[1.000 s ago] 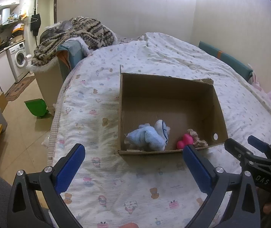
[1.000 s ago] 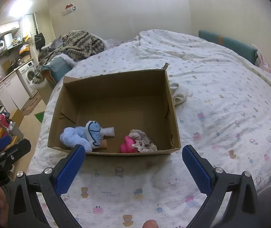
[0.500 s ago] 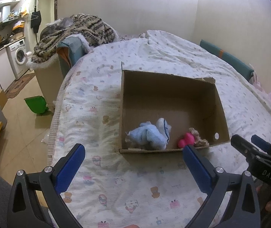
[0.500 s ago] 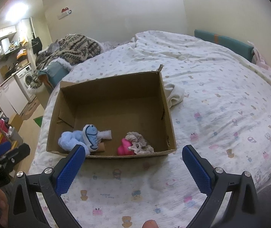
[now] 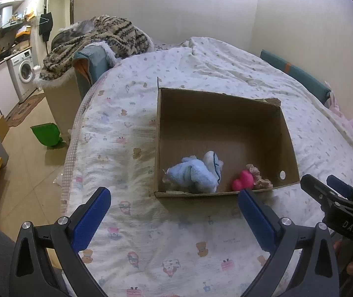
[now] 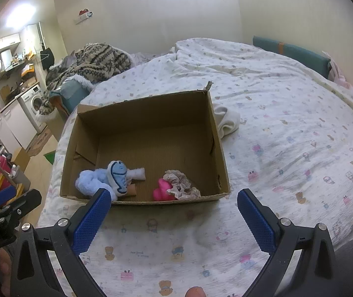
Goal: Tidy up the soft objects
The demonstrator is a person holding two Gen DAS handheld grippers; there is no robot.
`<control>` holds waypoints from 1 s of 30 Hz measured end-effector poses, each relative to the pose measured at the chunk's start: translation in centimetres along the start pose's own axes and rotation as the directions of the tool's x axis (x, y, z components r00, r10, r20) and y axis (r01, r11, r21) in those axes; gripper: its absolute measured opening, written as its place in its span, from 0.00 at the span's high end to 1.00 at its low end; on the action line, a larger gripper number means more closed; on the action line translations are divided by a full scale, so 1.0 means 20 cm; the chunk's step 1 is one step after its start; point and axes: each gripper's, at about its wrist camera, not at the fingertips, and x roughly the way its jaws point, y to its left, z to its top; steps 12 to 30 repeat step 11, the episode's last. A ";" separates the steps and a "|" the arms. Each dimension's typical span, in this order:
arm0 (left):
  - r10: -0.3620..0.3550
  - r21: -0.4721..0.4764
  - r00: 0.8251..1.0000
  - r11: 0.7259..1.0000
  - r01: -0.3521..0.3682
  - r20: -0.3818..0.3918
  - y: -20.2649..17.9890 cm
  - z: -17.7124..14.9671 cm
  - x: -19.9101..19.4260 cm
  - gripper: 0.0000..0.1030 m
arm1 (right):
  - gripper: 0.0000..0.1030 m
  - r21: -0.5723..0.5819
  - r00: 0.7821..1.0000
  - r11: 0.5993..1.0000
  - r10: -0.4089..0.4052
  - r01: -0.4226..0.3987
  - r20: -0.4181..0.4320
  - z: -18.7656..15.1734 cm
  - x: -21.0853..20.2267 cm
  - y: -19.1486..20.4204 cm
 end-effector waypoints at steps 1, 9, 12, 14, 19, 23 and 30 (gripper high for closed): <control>-0.001 0.000 1.000 1.000 0.001 0.000 0.00 0.00 0.00 0.01 | 0.00 0.000 1.000 1.000 0.000 0.000 0.000 0.00 0.00 0.00; -0.001 -0.004 1.000 1.000 0.001 0.003 0.01 0.00 0.00 0.01 | 0.00 0.002 1.000 1.000 0.005 -0.005 -0.001 0.00 0.00 0.01; -0.005 -0.005 1.000 1.000 0.005 -0.001 0.01 0.00 -0.01 0.01 | 0.00 0.001 1.000 1.000 0.005 -0.005 0.001 0.00 0.00 0.01; -0.005 -0.005 1.000 1.000 0.005 -0.001 0.01 0.00 -0.01 0.01 | 0.00 0.001 1.000 1.000 0.005 -0.005 0.001 0.00 0.00 0.01; -0.005 -0.005 1.000 1.000 0.005 -0.001 0.01 0.00 -0.01 0.01 | 0.00 0.001 1.000 1.000 0.005 -0.005 0.001 0.00 0.00 0.01; -0.005 -0.005 1.000 1.000 0.005 -0.001 0.01 0.00 -0.01 0.01 | 0.00 0.001 1.000 1.000 0.005 -0.005 0.001 0.00 0.00 0.01; -0.005 -0.005 1.000 1.000 0.005 -0.001 0.01 0.00 -0.01 0.01 | 0.00 0.001 1.000 1.000 0.005 -0.005 0.001 0.00 0.00 0.01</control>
